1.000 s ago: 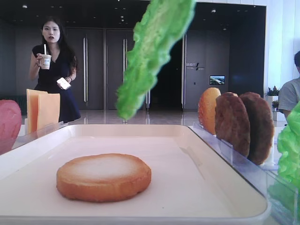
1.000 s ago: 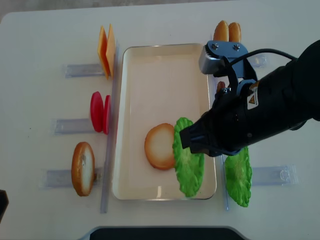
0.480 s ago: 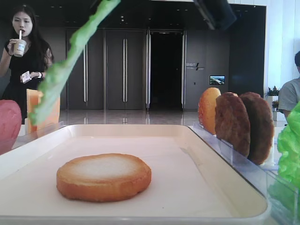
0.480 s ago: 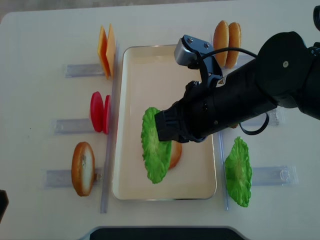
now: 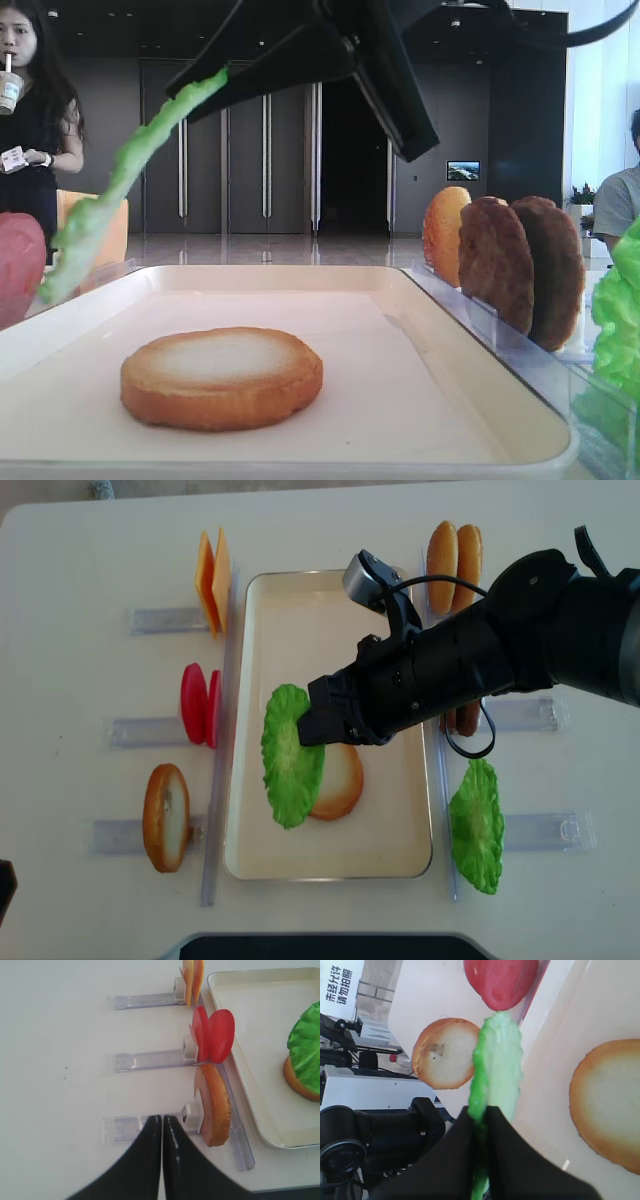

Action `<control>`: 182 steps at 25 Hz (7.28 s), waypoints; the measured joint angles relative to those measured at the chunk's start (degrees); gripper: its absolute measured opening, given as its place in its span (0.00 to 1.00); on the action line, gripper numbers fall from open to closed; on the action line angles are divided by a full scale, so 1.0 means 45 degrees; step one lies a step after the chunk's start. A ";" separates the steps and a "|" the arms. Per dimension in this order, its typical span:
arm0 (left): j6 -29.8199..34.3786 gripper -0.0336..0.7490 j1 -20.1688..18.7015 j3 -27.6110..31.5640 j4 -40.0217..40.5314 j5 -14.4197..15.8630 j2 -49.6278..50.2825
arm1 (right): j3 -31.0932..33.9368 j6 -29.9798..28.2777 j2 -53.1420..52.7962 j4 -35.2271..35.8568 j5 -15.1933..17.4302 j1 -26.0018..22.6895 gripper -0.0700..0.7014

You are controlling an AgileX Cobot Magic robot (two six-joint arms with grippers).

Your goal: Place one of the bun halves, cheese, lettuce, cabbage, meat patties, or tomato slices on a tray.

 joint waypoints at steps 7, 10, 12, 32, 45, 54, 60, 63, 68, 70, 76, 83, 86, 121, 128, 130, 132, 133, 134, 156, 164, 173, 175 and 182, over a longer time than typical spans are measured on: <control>0.0000 0.03 0.0000 0.0000 0.0000 0.0000 0.0000 | 0.0000 -0.0854 0.0082 0.0216 0.0230 -0.0710 0.16; 0.0000 0.03 0.0000 0.0000 0.0000 0.0000 0.0000 | 0.0000 -0.0900 0.0096 0.0041 0.0301 -0.0901 0.16; 0.0000 0.03 0.0000 0.0000 0.0000 0.0000 0.0000 | 0.0000 -0.0940 0.0211 0.0022 0.0466 -0.0925 0.16; 0.0000 0.03 0.0000 0.0000 0.0000 0.0000 0.0000 | 0.0000 -0.2059 0.1725 0.0937 0.1586 -0.1539 0.16; 0.0000 0.03 0.0000 0.0000 0.0000 0.0000 0.0000 | 0.0000 -0.2555 0.2135 0.1222 0.1779 -0.1539 0.16; 0.0000 0.03 0.0000 0.0000 0.0000 0.0000 0.0000 | 0.0000 -0.2646 0.2135 0.1103 0.1767 -0.1539 0.16; 0.0000 0.03 0.0000 0.0000 0.0000 0.0000 0.0000 | 0.0000 -0.2646 0.2135 0.0877 0.1743 -0.1539 0.16; 0.0000 0.03 0.0000 0.0000 0.0000 0.0000 0.0000 | 0.0000 -0.2601 0.2135 0.0635 0.1599 -0.1539 0.16; 0.0000 0.03 0.0000 0.0000 0.0000 0.0000 0.0000 | 0.0000 -0.2563 0.2135 0.0329 0.1436 -0.1539 0.16; 0.0000 0.03 0.0000 0.0000 0.0000 0.0000 0.0000 | 0.0000 -0.2563 0.2135 0.0215 0.1320 -0.1539 0.16; 0.0000 0.03 0.0000 0.0000 0.0000 0.0000 0.0000 | 0.0000 -0.2550 0.2135 -0.0015 0.1124 -0.1539 0.16; 0.0000 0.03 0.0000 0.0000 0.0000 0.0000 0.0000 | 0.0000 -0.2540 0.2135 -0.0040 0.0791 -0.1539 0.19; 0.0000 0.03 0.0000 0.0000 0.0000 0.0000 0.0000 | 0.0000 -0.2540 0.2135 -0.0082 0.0676 -0.1539 0.22; 0.0000 0.03 0.0000 0.0000 0.0000 0.0000 0.0000 | -0.0010 0.1177 0.0248 -0.5844 -0.1285 -0.0846 0.84; 0.0000 0.03 0.0000 0.0000 0.0000 0.0000 0.0000 | -0.0010 0.2744 -0.1398 -0.7234 -0.1136 -0.0477 0.84; 0.0000 0.03 0.0000 0.0000 0.0000 0.0000 0.0000 | -0.0010 0.3657 -0.1946 -0.8274 -0.1054 -0.0353 0.84; 0.0000 0.03 0.0000 0.0000 0.0000 0.0000 0.0000 | -0.0010 0.4798 -0.2443 -0.9380 -0.0898 -0.0285 0.84; 0.0000 0.03 0.0000 0.0000 0.0000 0.0000 0.0000 | -0.0010 0.5328 -0.2691 -0.9971 -0.0783 -0.0273 0.84; 0.0000 0.03 0.0000 0.0000 0.0000 0.0000 0.0000 | -0.0010 0.5782 -0.2914 -1.0582 -0.0689 -0.0273 0.84; 0.0000 0.03 0.0000 0.0000 0.0000 0.0000 0.0000 | -0.1920 1.3072 -0.3489 -1.9262 0.3535 -0.2246 0.84; 0.0000 0.03 0.0000 0.0000 0.0000 0.0000 0.0000 | -0.1931 1.2338 -0.3489 -1.9301 0.3794 -0.6757 0.84; 0.0000 0.03 0.0000 0.0000 0.0000 0.0000 0.0000 | -0.1931 1.1886 -0.3489 -1.8886 0.3668 -0.9750 0.84; 0.0000 0.03 0.0000 0.0000 0.0000 0.0000 0.0000 | -0.1931 1.1809 -0.3543 -1.8881 0.3658 -0.9750 0.84; 0.0000 0.03 0.0000 0.0000 0.0000 0.0000 0.0000 | -0.1931 1.1573 -0.5007 -1.8881 0.3804 -0.9321 0.84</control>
